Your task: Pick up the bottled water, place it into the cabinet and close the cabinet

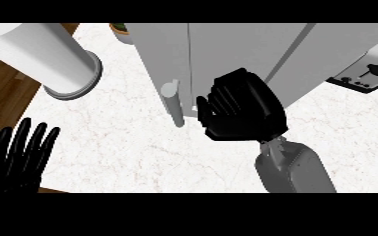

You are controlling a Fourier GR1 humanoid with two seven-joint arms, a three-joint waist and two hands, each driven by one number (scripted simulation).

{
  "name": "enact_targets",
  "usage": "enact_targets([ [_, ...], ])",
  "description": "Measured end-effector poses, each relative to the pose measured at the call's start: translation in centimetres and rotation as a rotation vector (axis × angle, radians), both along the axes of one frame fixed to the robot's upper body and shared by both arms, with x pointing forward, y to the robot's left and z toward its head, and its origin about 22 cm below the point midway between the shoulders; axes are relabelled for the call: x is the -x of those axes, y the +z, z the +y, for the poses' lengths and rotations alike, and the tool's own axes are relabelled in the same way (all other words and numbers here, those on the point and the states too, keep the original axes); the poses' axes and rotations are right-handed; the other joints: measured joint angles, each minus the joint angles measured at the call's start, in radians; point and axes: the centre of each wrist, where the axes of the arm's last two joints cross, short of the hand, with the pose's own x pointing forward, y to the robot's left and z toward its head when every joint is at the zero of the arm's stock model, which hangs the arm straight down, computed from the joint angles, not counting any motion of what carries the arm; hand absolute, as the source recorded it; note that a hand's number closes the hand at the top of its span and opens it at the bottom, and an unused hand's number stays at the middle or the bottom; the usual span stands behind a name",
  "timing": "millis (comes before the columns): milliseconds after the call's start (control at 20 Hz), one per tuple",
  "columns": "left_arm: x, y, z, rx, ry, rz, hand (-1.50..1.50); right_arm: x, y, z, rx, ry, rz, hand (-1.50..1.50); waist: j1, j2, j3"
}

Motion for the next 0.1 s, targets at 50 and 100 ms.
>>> enact_targets([
  [50,-0.01,-0.05,0.1,0.002,0.0,0.0,-1.5,-1.15,0.23,0.39,0.0,-0.013,0.008,1.5,-0.002,-0.002,0.001],
  [100,-0.04,-0.07,0.04,0.003,0.001,0.001,-1.5,-1.97,0.33,0.79,0.002,-0.021,0.022,1.5,-0.01,-0.005,0.005],
])
